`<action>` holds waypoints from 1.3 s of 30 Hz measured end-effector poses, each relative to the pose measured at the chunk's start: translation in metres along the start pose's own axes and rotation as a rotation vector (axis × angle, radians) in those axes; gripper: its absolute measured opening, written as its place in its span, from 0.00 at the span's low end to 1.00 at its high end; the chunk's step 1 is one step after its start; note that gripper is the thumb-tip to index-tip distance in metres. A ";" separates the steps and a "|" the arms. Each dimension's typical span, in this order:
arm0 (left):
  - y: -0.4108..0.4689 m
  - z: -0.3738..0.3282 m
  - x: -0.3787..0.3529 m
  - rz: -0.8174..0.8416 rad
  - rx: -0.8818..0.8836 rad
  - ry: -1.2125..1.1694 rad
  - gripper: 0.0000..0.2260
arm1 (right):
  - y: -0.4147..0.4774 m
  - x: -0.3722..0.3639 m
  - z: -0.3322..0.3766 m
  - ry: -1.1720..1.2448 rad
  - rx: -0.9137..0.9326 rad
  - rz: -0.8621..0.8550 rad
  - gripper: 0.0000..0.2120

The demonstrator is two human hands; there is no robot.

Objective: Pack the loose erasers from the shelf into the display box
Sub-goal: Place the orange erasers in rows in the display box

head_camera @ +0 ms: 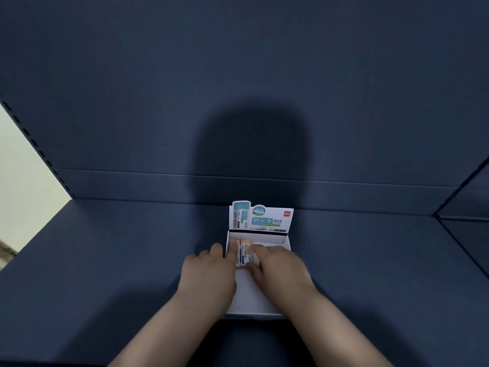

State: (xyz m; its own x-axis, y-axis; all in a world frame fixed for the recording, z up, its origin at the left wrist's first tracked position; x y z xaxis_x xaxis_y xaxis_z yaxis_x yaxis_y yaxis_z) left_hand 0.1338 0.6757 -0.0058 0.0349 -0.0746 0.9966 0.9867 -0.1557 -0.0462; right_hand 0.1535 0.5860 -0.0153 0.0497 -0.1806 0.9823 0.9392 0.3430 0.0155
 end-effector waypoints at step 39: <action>-0.043 0.029 0.082 -0.487 -0.118 -0.373 0.15 | -0.056 0.077 -0.034 0.469 -0.158 -0.329 0.24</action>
State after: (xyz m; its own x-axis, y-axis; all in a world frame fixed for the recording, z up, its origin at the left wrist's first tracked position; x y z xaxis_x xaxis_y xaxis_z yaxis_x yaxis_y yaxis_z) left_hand 0.0986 0.7048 0.0797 -0.3401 0.3778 0.8611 0.8801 -0.1947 0.4331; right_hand 0.1163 0.5213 0.0531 -0.1416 -0.6544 0.7428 0.9681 0.0654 0.2421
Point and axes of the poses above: each hand's wrist, its own y-axis towards the middle knuckle, its own x-axis out of the back of the hand, z = x × y, the point moved 10 cm from there along y, towards the middle knuckle, and after that the axes turned 4 degrees about -y, right-handed, at the moved point
